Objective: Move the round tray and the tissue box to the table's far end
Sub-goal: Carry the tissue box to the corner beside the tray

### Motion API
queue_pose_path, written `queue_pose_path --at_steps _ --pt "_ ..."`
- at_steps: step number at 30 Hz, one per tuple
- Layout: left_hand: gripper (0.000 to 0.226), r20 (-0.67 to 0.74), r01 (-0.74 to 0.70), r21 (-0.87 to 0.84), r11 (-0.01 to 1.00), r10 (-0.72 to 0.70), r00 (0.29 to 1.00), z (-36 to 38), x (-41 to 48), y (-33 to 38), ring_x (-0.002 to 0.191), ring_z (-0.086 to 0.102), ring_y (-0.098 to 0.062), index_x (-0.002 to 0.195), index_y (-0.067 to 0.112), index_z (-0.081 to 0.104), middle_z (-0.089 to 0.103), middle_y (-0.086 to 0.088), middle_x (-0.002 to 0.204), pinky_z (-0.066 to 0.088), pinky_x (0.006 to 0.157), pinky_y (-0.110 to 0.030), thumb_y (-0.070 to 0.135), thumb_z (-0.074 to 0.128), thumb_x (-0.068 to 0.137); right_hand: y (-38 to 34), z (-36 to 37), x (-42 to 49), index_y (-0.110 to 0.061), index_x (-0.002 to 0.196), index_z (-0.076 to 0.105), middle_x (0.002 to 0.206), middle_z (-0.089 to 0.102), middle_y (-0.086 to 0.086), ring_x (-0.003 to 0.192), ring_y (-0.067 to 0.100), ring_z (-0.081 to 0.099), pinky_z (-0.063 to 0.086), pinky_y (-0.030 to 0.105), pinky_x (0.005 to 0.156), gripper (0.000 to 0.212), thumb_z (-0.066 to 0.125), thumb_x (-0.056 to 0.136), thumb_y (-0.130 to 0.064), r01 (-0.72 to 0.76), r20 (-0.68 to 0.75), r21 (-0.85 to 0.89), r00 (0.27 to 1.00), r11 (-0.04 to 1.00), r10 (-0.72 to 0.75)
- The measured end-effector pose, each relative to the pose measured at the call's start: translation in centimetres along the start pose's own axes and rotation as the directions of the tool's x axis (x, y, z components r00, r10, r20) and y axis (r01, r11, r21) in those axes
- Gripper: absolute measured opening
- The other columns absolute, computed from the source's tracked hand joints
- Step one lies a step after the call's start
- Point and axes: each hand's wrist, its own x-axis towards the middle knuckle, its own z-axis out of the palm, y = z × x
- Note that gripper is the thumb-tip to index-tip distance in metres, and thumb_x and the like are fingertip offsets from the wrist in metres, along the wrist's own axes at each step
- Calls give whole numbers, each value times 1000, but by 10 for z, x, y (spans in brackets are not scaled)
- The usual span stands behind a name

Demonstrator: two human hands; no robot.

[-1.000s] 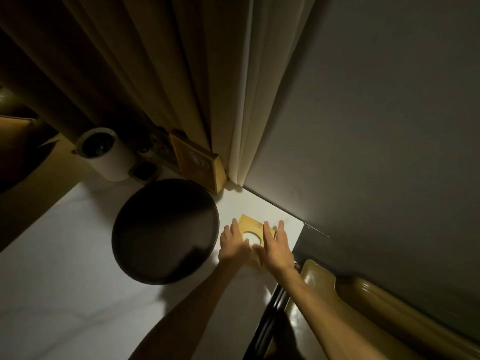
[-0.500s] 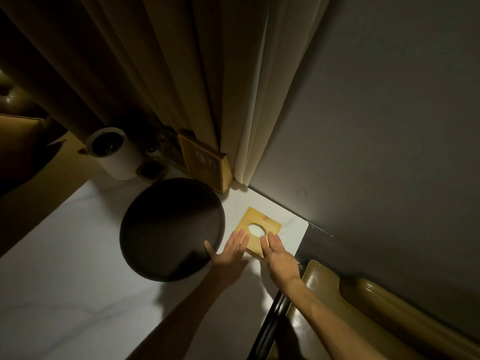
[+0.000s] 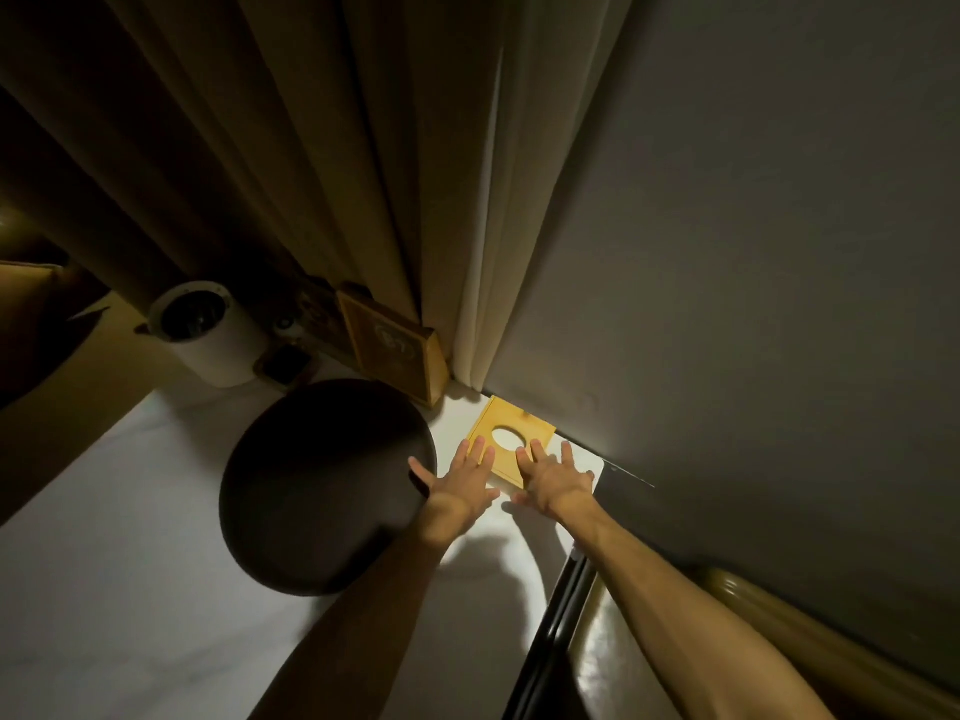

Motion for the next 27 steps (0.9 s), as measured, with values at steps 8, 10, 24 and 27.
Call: queue_pose_path --at_steps 8,10,24,27 --pt "77 18 5 6 1000 -5 1000 -10 27 3 150 -17 -21 153 31 -5 -18 6 163 -6 101 -83 49 44 96 9 -5 20 -37 156 3 167 -9 -10 151 46 3 25 71 110 76 47 96 -54 -37 14 89 999 995 36" --pt "79 18 9 11 1000 -9 1000 -11 32 5 150 -17 -22 153 30 -4 -18 5 163 -5 103 -83 51 45 95 10 -7 23 -38 155 4 167 -8 -12 150 46 10 29 68 111 76 48 96 -52 -43 19 138 999 989 41" --pt "81 -1 28 30 999 -28 1000 -15 30 8 151 -15 -25 153 30 -2 -16 4 163 -6 103 -81 52 48 93 7 -5 21 -34 157 0 166 -15 -8 131 35 51 46 50 101 74 47 99 -42 -14 -9 156 1000 988 16" --pt "82 -6 34 26 999 -34 999 -14 28 10 151 -15 -24 153 30 -2 -16 5 163 -5 103 -81 52 48 93 6 -3 20 -34 157 0 166 -16 -9 129 34 53 45 51 100 75 47 99 -43 -23 -16 175 1000 984 26"
